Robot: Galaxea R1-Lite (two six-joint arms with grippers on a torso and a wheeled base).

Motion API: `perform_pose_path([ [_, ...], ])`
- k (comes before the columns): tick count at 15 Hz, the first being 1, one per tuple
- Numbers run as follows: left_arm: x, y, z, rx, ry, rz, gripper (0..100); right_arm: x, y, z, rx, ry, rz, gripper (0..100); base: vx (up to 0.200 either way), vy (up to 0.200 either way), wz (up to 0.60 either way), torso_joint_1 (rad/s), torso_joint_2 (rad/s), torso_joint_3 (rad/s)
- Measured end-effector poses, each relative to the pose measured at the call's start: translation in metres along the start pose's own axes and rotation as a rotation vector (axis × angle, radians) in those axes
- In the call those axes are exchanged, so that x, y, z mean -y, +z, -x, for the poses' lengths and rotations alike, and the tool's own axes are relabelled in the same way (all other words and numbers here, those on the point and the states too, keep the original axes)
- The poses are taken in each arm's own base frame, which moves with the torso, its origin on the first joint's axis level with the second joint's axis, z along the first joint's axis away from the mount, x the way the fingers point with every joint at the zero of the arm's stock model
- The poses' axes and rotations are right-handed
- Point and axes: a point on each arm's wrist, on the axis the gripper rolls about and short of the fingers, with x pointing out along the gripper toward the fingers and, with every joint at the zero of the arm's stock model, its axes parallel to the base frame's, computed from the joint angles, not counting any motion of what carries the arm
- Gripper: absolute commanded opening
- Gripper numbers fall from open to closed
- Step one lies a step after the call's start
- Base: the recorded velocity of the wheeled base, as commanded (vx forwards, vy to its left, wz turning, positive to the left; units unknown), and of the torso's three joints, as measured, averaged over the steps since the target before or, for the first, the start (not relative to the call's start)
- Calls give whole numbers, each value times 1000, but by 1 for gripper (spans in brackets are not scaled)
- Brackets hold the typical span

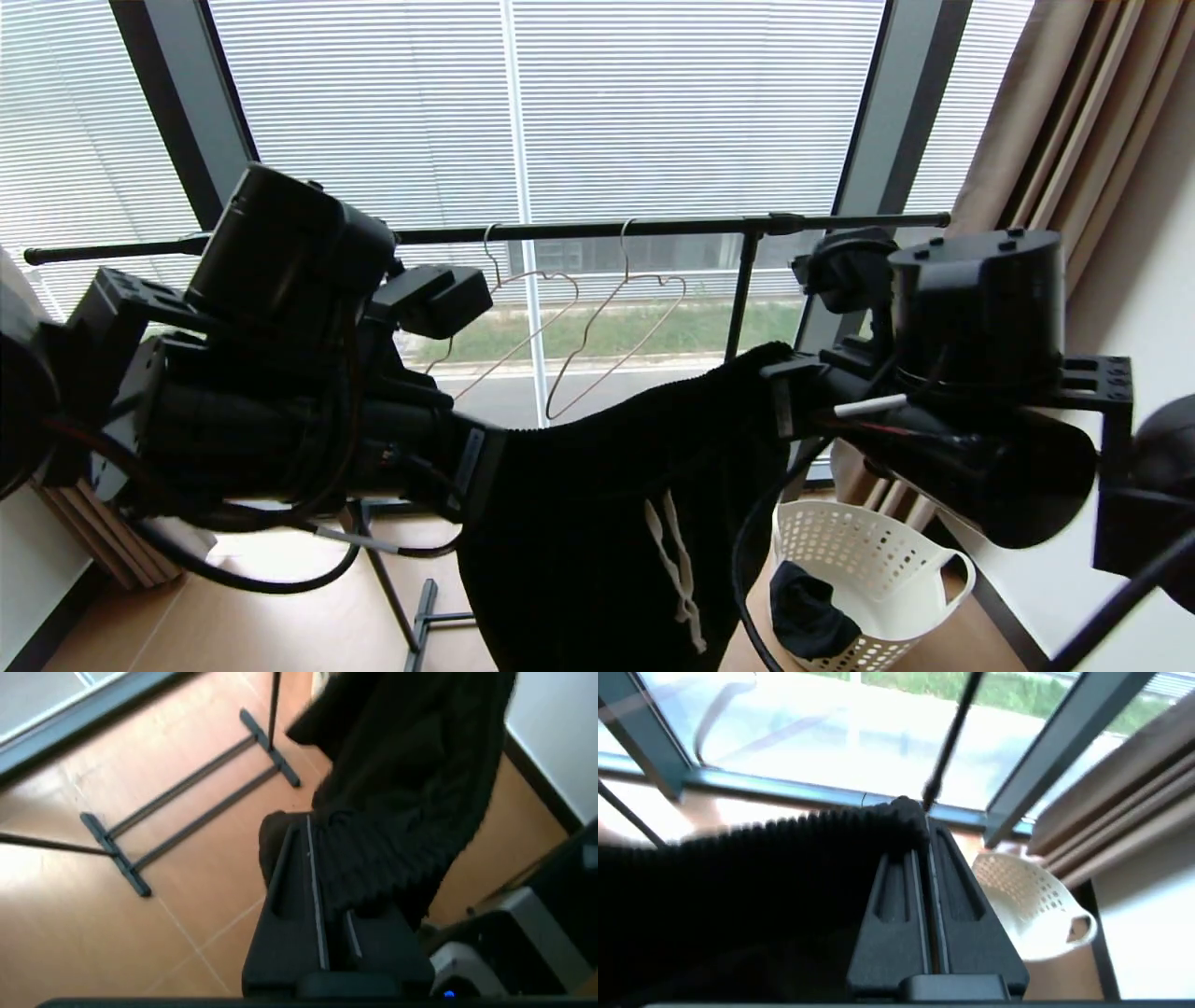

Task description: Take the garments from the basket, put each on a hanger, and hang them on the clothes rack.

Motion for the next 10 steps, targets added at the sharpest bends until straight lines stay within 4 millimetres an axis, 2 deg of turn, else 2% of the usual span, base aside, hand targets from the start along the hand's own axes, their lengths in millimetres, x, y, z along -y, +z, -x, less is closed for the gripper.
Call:
perform_pose_path([
  [4,25,-24,-3,-80,-64,13,0,-26,24,-26,54,7,-37,0,0,0,0,0,0,0],
  [7,56,-32,-9,-126,-145,56,0,-50,35,-28,90,58,-49,0,0,0,0,0,0,0],
  [10,76,-31,-14,-129,-219,79,0,-73,39,-26,108,106,-51,0,0,0,0,0,0,0],
])
